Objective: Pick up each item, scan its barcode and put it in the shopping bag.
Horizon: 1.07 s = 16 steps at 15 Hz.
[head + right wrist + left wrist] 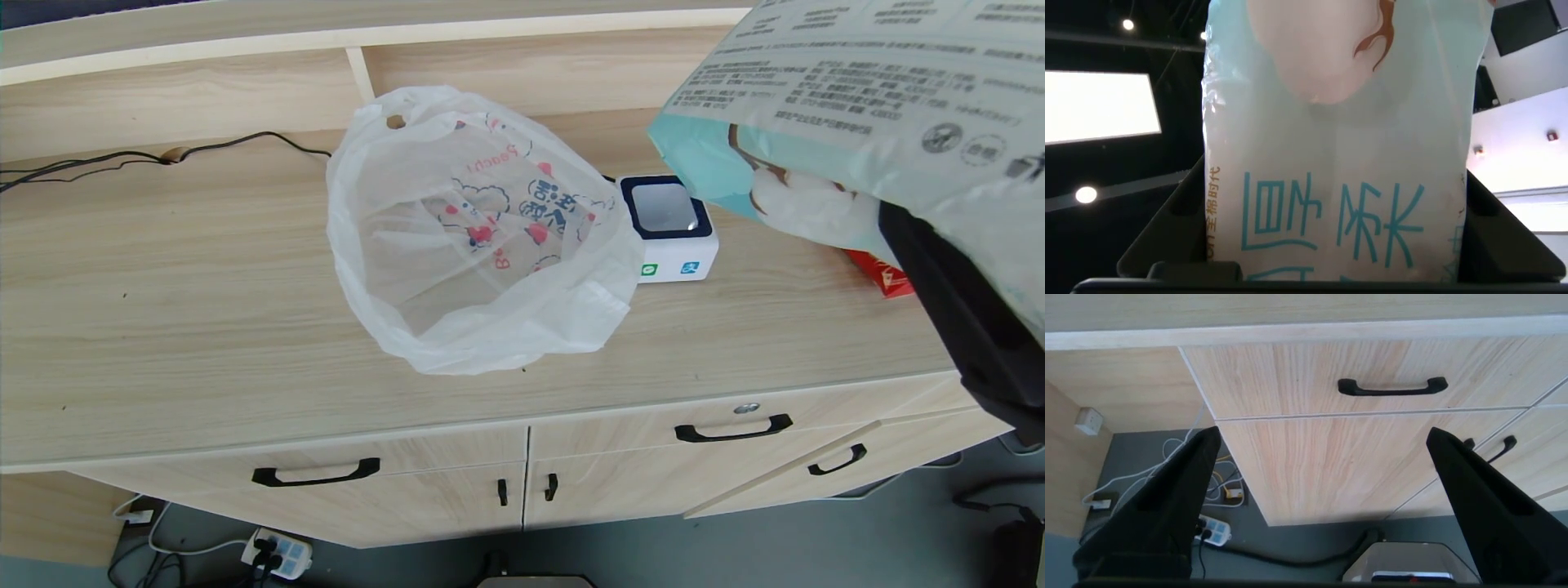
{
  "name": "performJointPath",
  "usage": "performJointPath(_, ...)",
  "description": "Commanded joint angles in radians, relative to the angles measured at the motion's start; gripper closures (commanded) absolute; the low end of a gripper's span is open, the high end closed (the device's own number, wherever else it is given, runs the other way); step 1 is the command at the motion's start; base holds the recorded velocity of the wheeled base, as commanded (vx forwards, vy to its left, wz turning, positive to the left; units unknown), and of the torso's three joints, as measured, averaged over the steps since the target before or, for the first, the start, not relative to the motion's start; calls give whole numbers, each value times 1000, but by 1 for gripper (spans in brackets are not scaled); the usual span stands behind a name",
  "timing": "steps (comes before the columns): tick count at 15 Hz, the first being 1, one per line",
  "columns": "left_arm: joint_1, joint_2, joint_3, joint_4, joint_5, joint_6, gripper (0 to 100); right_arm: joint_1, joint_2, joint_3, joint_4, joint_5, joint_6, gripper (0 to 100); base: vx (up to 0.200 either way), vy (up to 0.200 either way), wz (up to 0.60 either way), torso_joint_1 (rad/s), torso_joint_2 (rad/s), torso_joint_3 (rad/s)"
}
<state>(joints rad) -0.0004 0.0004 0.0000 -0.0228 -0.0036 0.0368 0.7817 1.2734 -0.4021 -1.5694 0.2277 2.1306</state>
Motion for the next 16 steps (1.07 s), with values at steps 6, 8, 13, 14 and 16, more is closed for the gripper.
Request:
performJointPath(6, -1, 0, 0, 0, 1, -5, 0, 1, 0, -6, -1, 2, 14, 100, 0, 0, 0, 0, 0, 0)
performJointPath(8, 0, 0, 0, 0, 1, -5, 0, 1, -6, -6, -1, 2, 14, 100, 0, 0, 0, 0, 0, 0)
performJointPath(13, 0, 0, 0, 0, 1, -5, 0, 108, -71, 28, -1, -60, 14, 100, 0, 0, 0, 0, 0, 0)
performJointPath(14, 0, 0, 0, 0, 1, -5, 0, 137, -83, 57, -1, -68, 14, 100, 0, 0, 0, 0, 0, 0)
performJointPath(16, 0, 0, 0, 0, 1, -5, 0, 222, -111, 134, -1, -68, 14, 100, 0, 0, 0, 0, 0, 0)
